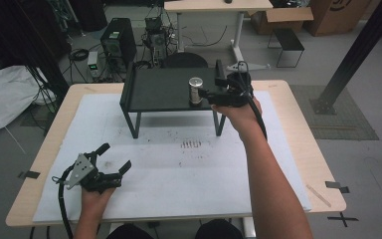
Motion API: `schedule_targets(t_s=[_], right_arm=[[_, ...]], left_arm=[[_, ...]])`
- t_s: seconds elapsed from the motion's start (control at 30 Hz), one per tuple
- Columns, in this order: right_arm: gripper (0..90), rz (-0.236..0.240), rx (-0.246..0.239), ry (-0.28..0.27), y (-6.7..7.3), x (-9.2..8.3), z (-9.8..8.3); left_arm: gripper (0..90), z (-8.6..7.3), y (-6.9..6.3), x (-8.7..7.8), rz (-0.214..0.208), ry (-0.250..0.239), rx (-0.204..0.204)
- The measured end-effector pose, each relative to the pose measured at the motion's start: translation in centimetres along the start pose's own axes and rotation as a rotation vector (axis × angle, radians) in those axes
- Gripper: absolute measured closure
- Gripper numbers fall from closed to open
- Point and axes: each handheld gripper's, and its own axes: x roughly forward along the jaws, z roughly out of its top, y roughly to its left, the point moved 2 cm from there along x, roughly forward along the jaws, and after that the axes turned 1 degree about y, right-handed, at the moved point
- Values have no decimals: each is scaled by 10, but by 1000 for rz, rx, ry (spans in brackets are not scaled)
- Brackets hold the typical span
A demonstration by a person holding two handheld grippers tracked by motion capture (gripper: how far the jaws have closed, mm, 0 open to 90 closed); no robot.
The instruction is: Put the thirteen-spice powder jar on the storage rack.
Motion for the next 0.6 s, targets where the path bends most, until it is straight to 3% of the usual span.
schedule_targets(t_s=[0.4,0.6], right_arm=[[120,20,-26,-110,11,-20,-18],[79,16,-52,-117,11,-26,-36]], left_arm=[[4,0,0,0,-1,3,4],[4,0,0,0,0,-1,2]])
